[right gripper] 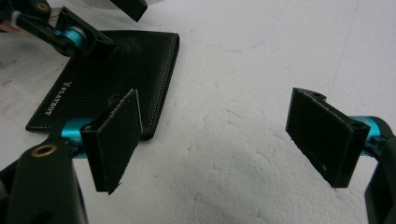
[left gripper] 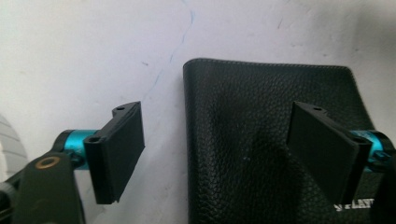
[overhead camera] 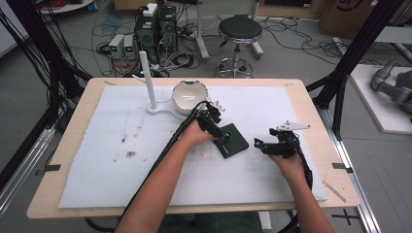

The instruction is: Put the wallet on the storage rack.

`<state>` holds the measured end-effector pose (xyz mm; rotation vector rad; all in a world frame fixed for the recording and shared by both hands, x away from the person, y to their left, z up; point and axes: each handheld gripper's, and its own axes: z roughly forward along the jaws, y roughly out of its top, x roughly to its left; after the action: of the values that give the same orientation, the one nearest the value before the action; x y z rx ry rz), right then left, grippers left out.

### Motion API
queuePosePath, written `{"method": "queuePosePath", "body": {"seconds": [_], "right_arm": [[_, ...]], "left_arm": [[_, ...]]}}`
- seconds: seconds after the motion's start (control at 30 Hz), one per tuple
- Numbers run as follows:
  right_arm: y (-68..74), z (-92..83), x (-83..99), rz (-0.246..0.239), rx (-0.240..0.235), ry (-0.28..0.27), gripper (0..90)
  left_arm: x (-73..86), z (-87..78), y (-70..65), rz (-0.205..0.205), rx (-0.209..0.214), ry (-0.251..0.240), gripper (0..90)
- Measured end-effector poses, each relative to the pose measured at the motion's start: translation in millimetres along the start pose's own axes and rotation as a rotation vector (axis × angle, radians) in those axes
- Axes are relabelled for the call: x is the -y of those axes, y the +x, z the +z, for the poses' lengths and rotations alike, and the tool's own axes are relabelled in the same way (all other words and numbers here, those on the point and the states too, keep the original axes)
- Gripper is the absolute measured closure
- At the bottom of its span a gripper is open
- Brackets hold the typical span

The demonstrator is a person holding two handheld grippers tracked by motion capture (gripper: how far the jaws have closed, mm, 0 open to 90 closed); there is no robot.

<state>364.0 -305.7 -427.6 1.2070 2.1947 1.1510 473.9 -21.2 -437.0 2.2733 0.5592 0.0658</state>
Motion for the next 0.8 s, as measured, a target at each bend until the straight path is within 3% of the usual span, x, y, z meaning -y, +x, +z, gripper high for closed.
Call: {"method": "queuePosePath", "body": {"seconds": [0.13,0.23,0.43,0.53,0.6,0.8], "right_arm": [[0.1,0.3,0.0,-0.001,-0.001,0.001,18.6],[-0.1,0.3,0.0,-0.001,-0.003,0.000,18.6],[-0.3,-0.7,0.4,0.000,-0.001,0.003,18.6],[-0.1,-1.2,0.5,0.002,0.001,0.003,18.6],[0.4,-1.3,0.5,0.002,0.000,0.006,18.6],[0.1,-1.8,0.6,-0.003,0.004,0.003,18.6]], "left_arm": [[2.6,4.0,1.2,-0.021,0.020,0.006,21.3],[3.7,3.3,2.0,-0.033,0.051,0.001,28.0],[4.2,0.6,-2.1,-0.070,0.067,0.011,43.0],[4.5,-0.7,-3.1,-0.062,0.064,0.010,47.5],[3.0,-2.6,-4.7,-0.029,0.051,0.016,51.3],[4.6,-8.8,-5.1,0.004,0.018,0.008,69.9]]}}
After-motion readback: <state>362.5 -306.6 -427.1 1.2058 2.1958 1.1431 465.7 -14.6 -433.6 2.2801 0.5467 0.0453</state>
